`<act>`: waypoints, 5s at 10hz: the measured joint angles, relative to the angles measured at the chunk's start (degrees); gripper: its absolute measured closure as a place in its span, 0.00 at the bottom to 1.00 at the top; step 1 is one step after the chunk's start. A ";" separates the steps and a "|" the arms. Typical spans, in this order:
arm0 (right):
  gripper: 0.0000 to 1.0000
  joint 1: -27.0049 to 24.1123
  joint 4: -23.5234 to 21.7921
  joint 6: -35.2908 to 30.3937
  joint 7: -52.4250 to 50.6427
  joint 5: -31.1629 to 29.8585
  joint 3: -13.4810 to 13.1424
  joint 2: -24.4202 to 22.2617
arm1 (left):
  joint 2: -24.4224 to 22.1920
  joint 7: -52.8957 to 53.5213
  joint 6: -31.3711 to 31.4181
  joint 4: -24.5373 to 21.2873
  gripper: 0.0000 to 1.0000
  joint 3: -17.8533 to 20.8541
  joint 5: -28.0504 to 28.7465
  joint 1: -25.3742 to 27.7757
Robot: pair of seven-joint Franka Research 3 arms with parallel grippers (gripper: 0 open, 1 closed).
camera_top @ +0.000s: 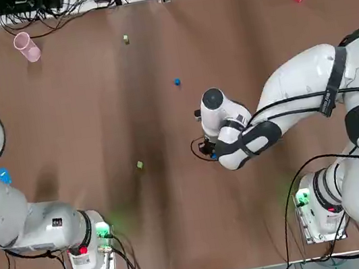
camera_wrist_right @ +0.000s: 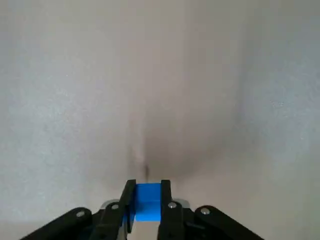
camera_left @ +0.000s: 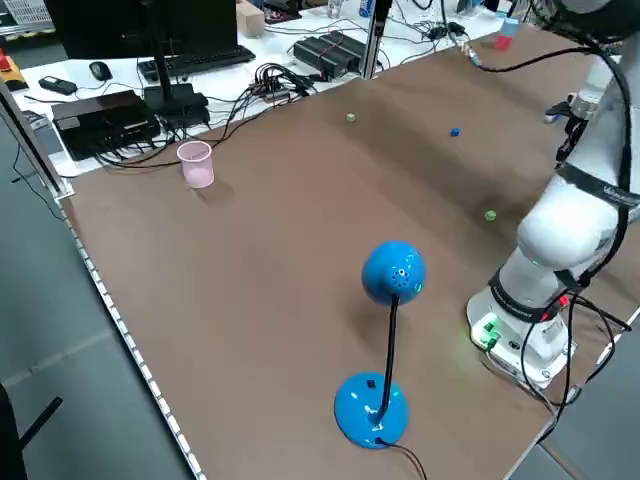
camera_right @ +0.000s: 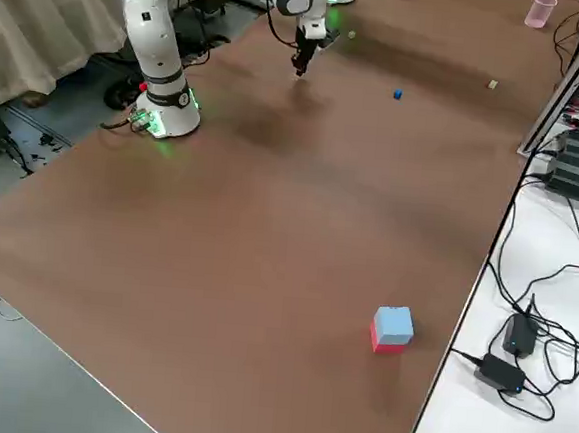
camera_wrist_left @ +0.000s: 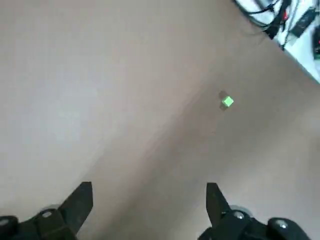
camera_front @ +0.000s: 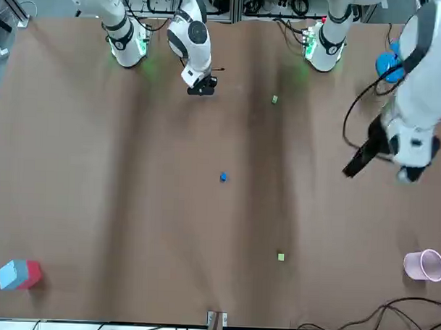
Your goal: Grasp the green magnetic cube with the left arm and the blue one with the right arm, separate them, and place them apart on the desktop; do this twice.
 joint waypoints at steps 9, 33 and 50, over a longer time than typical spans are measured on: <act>0.00 -1.26 0.05 0.18 -3.15 -0.88 -0.77 1.59 | -7.47 28.42 -7.98 -0.77 0.00 -2.99 3.49 0.37; 0.06 -5.88 67.11 -25.11 -3.10 -4.04 -13.48 37.22 | -7.05 32.07 -8.42 0.04 0.00 -2.86 3.49 1.70; 0.77 -7.22 70.78 -22.54 -2.35 -4.22 -14.79 40.35 | -7.12 32.11 -9.89 1.41 0.00 -3.16 3.49 1.67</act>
